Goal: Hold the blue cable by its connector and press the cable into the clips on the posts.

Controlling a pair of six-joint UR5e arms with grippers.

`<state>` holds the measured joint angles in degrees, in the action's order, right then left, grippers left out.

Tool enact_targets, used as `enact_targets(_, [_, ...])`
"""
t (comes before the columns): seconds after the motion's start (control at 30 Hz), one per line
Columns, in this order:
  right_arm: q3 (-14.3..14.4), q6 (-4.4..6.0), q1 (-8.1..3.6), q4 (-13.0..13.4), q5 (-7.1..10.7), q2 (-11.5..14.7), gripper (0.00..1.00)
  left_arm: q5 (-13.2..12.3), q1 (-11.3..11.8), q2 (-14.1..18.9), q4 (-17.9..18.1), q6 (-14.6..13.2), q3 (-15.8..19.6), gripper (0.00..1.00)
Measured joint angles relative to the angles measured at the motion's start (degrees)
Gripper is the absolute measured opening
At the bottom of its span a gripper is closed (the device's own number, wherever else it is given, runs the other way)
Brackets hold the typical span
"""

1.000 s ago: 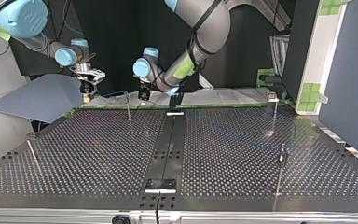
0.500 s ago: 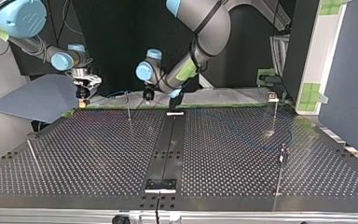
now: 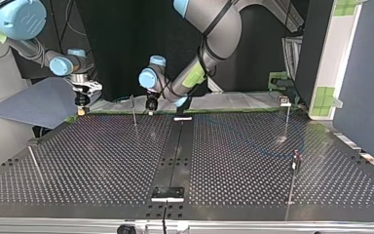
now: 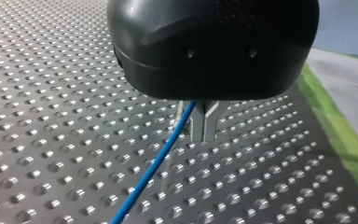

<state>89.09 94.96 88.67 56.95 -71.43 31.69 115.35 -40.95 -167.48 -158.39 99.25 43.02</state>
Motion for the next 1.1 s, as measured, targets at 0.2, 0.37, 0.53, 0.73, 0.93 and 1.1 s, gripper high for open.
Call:
enact_targets(0.2, [-0.75,0.71,-0.37,-0.01,0.00,-0.03,0.00,0.03,0.60,0.14,-0.68,-0.08,-1.07,0.00])
enact_targets(0.37, [-1.12,1.22,-0.54,0.10,0.18,-0.04,0.00,-0.08,0.96,0.14,-0.78,-0.07,-1.18,0.00])
enact_targets(0.53, [-1.69,1.29,-0.34,-0.08,0.54,-0.04,0.00,-0.57,1.16,0.15,-1.04,-0.03,-1.20,0.00])
enact_targets(0.73, [-1.83,0.97,-0.15,-0.67,0.83,-0.07,0.00,-1.60,0.91,0.20,-1.16,0.38,-1.20,0.64])
enact_targets(0.93, [-1.85,0.71,0.18,-1.06,0.92,-0.11,0.00,-3.11,0.11,0.85,-0.92,0.03,-0.58,1.00])
enact_targets(1.1, [-1.85,0.68,0.42,-1.18,0.94,-0.14,0.00,-5.20,-0.67,2.53,-0.73,-0.29,1.25,1.00])
